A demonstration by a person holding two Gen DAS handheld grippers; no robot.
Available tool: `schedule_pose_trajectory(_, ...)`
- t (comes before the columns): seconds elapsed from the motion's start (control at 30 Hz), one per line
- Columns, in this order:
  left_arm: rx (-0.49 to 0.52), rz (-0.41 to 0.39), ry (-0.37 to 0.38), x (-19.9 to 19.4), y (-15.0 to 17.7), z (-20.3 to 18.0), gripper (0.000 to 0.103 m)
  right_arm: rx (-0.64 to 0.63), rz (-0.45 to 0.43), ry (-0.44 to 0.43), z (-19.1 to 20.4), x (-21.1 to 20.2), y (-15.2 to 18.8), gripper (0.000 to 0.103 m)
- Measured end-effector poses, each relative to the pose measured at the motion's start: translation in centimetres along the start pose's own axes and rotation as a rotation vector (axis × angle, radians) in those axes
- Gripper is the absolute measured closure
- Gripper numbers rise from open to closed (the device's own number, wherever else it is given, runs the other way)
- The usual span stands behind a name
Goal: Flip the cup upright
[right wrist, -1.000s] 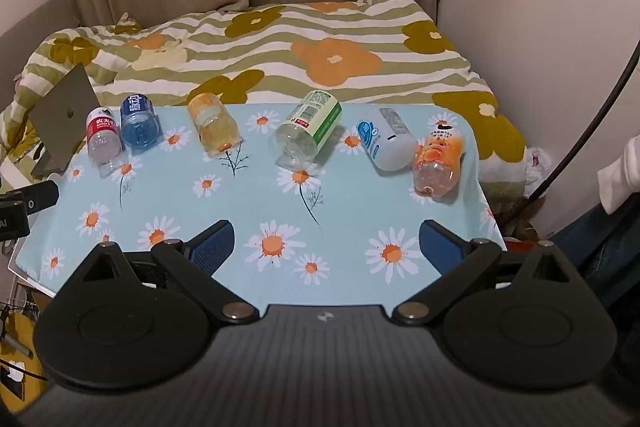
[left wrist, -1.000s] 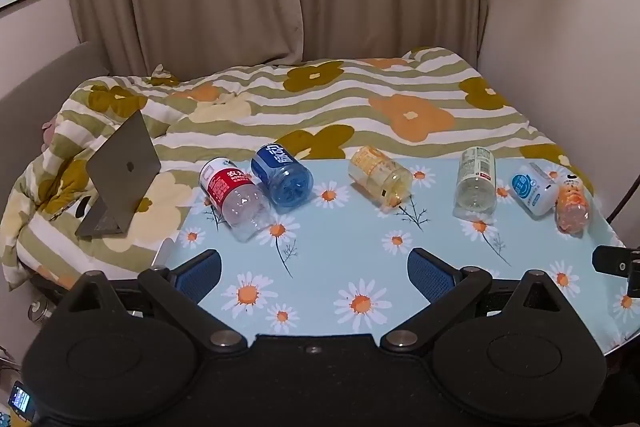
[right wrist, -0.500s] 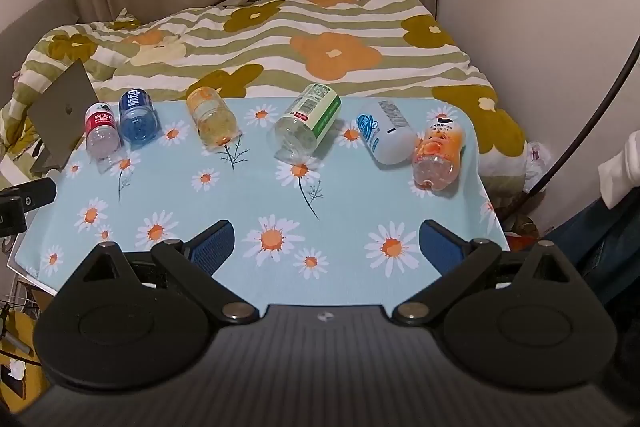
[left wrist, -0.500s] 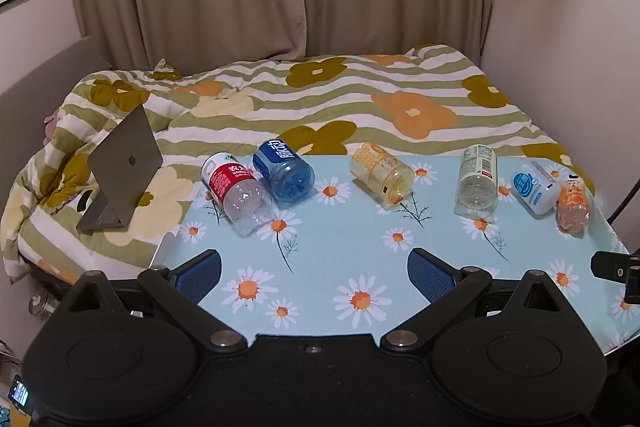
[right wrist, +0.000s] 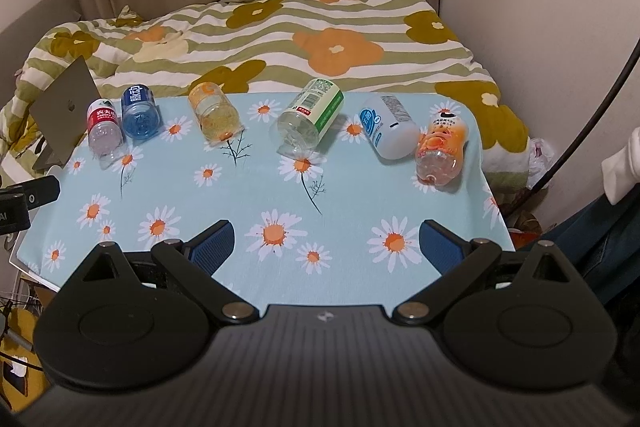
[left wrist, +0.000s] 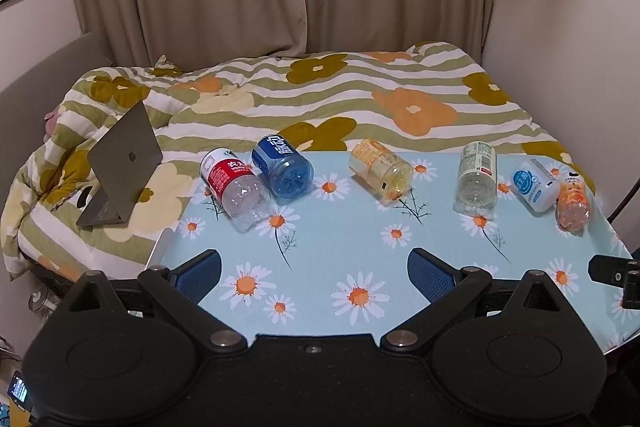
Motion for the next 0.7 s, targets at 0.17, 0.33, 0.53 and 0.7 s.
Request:
schedule_pose_trajectory(0.17,0.000,0.000,-0.002,0.04,0.14,-0.05,0.002,-0.002,0.005,0.005,0.02,0.03,0.10,0.000)
schedule_pose_trajectory(0.33,-0.001,0.001,-0.001,0.05,0.18,-0.07,0.002,-0.002,0.004,0.005,0.05,0.02,0.09,0.000)
schedule_pose_trajectory(0.53,-0.002,0.002,0.002,0.16,0.30,-0.19,0.002,-0.002,0.007,0.005,0.08,0.08,0.13,0.000)
schedule_pose_trajectory(0.7,-0.002,0.004,0.006,0.27,0.34,-0.28,0.002,-0.001,0.009,0.005,0.11,0.21,0.31,0.000)
Point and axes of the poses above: each gripper's, at about its wrist camera, not at the fingertips, and x roughly the way its jaws point, z to its left, y to its underside, the point moved 4 cm from there along x, roughly the way its jaws point, and after that the axes turned 10 degrees about y, right-handed, at the moved point
